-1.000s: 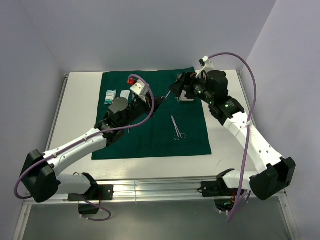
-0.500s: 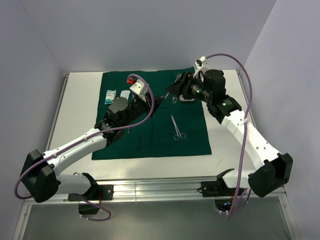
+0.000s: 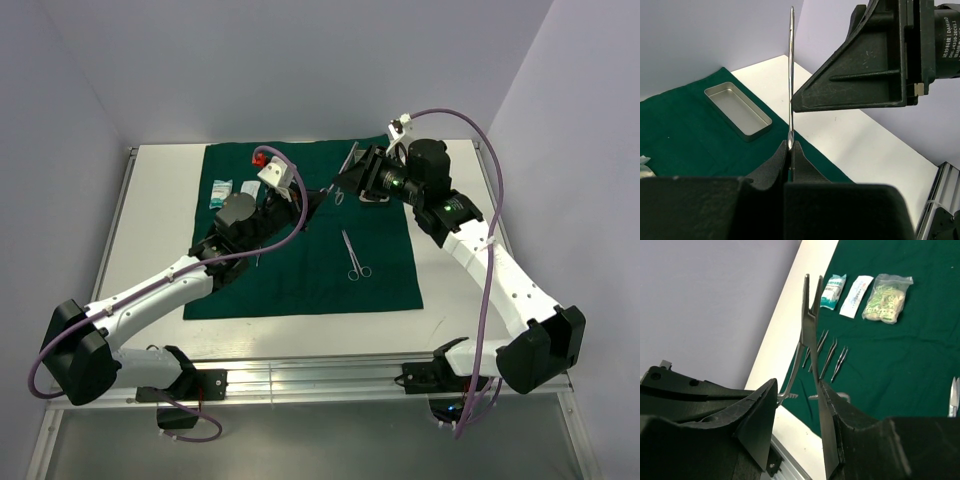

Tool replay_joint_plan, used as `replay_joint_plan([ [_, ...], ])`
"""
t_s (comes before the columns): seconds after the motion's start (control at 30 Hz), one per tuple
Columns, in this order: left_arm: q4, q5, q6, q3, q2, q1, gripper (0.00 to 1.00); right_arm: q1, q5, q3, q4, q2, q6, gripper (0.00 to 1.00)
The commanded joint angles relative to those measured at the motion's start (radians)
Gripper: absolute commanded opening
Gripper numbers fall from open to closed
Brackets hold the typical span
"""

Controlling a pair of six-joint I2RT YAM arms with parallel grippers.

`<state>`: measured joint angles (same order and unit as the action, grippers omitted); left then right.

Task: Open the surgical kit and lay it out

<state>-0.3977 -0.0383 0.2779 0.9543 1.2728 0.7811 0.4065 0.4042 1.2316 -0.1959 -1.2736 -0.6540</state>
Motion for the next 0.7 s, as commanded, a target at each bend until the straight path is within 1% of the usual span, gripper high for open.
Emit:
replay_joint_plan([
  [0.0,-0.036,0.008,-0.006,0.052,-0.003,-0.003,0.0,0.008,0.022,0.006,0.023,0.005,-0.019,0.45],
  [0.2,-0.038,-0.002,-0.009,0.05,0.002,-0.003,0.0,0.009,0.038,0.009,0.032,-0.01,-0.045,0.44],
  [0.43,-0.044,-0.009,-0.011,0.05,0.003,-0.003,0.0,0.012,0.048,0.017,0.039,-0.027,-0.058,0.37],
  [0.5,-0.044,-0.008,-0.011,0.05,0.002,-0.003,0.0,0.011,0.048,0.019,0.039,-0.029,-0.053,0.37],
  [0.6,-0.041,-0.005,-0.011,0.049,0.0,-0.003,0.0,0.011,0.039,0.028,0.029,-0.026,-0.024,0.45],
  [0.63,-0.041,-0.003,-0.013,0.047,-0.003,-0.005,0.0,0.011,0.033,0.037,0.021,-0.02,-0.009,0.52],
  [0.67,-0.04,-0.005,-0.013,0.046,-0.004,-0.003,0.0,0.011,0.018,0.042,0.007,-0.015,0.026,0.56],
])
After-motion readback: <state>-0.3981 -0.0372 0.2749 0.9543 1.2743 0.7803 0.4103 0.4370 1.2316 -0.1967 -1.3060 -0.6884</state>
